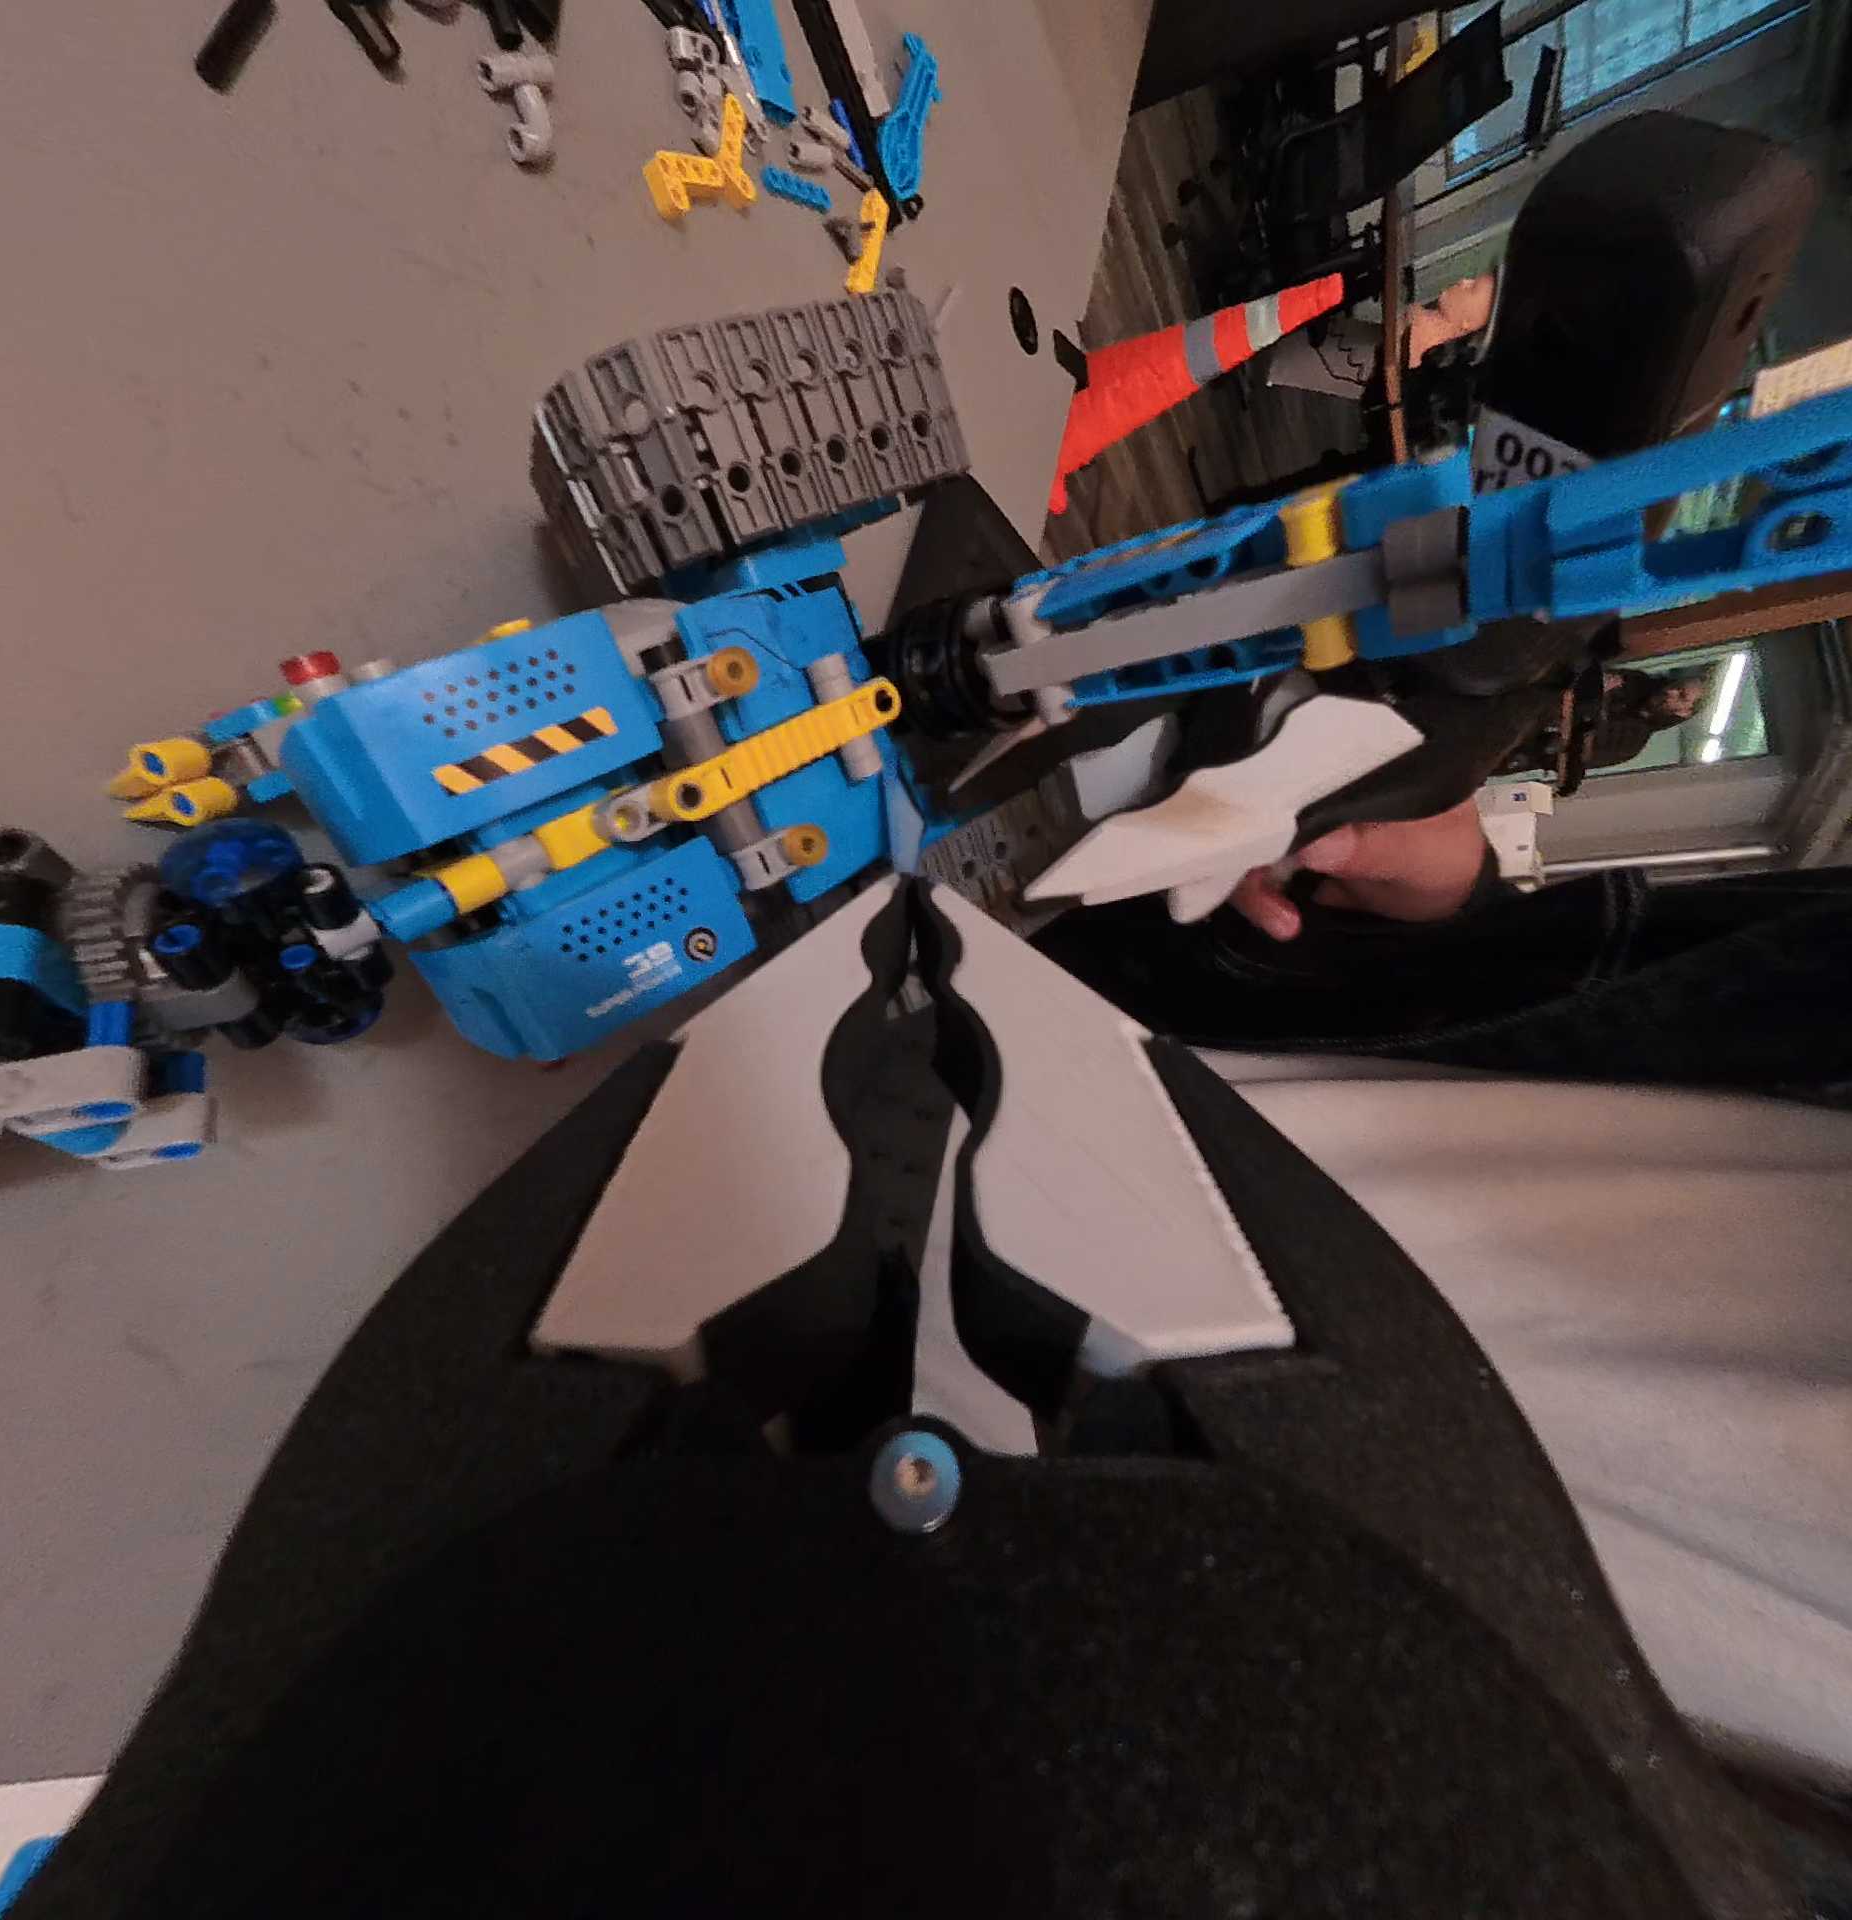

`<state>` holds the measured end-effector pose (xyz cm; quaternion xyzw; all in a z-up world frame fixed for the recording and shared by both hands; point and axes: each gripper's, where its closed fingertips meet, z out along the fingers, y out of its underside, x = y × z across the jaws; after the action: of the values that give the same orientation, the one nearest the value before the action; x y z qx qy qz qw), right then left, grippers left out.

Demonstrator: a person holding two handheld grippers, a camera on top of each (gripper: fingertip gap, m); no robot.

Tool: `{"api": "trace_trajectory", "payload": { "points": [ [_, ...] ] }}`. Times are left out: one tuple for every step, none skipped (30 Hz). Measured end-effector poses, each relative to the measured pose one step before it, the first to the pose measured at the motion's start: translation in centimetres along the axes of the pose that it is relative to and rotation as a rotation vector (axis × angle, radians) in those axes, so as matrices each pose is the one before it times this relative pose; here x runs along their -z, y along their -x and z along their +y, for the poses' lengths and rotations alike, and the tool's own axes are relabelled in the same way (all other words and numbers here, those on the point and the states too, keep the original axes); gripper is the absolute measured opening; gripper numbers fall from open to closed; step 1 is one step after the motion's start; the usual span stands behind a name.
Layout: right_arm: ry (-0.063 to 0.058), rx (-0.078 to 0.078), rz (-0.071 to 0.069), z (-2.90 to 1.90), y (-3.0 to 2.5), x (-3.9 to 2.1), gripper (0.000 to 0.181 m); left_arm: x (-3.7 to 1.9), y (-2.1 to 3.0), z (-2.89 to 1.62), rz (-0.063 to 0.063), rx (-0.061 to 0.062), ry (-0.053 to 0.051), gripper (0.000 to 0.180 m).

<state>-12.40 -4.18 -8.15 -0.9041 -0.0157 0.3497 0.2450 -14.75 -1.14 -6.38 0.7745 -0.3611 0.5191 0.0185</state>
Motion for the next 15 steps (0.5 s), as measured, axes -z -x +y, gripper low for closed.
{"api": "trace_trajectory", "payload": {
  "points": [
    [-0.0138,0.0689,0.0215,-0.177,-0.173,0.356,0.029,0.025,-0.215,0.103,0.005,0.001,0.0001,0.0],
    [-0.0328,0.0997,0.0121,-0.398,0.195,0.425,0.029,-0.012,-0.19,0.082,0.0043,0.0021,-0.0004,0.0],
    [-0.0403,0.1099,0.0012,-0.437,0.491,0.456,0.03,-0.059,-0.144,0.053,0.0034,0.0027,0.0006,0.0],
    [-0.0432,0.0989,0.0054,-0.521,0.453,0.439,0.029,-0.056,-0.054,-0.023,-0.0013,0.0001,-0.0009,0.0],
    [-0.0376,0.0804,0.011,-0.521,0.303,0.358,0.029,-0.027,0.08,-0.11,-0.0082,-0.002,-0.0033,0.0],
    [-0.0188,0.068,0.0027,-0.351,0.361,0.176,0.03,-0.007,0.188,-0.156,-0.0121,-0.002,-0.0033,0.0],
    [-0.0017,0.0616,-0.0011,-0.157,0.398,-0.018,0.029,0.027,0.207,-0.167,-0.0121,-0.0009,-0.0028,0.0],
    [0.0047,0.0554,0.0097,-0.066,0.222,-0.147,0.027,0.024,0.237,-0.179,-0.0125,0.0015,-0.0028,0.0],
    [0.0105,0.0543,-0.0031,0.038,0.416,-0.272,0.026,0.002,0.264,-0.131,-0.0121,0.0034,-0.0005,0.0],
    [0.0216,0.0432,0.0018,0.211,0.3,-0.403,0.027,-0.047,0.241,-0.046,-0.0096,0.0038,0.0036,0.0],
    [0.0331,0.0263,0.018,0.375,-0.049,-0.516,0.028,-0.065,0.157,-0.029,-0.0062,0.0043,0.002,0.0],
    [0.0259,0.0247,0.0103,0.298,0.036,-0.5,0.031,-0.053,0.078,-0.022,-0.0047,0.0022,0.001,0.0],
    [0.0082,0.0241,0.0061,0.05,0.143,-0.353,0.032,-0.034,0.058,0.004,-0.007,-0.0027,0.0023,0.0],
    [0.0042,0.0135,0.01,-0.047,0.042,-0.257,0.032,-0.01,0.071,-0.041,-0.011,-0.0069,-0.0005,0.0],
    [0.0057,0.0078,0.0056,-0.032,0.037,-0.218,0.033,0.027,0.024,-0.051,-0.0112,-0.0106,-0.0011,0.0]
  ]
}}
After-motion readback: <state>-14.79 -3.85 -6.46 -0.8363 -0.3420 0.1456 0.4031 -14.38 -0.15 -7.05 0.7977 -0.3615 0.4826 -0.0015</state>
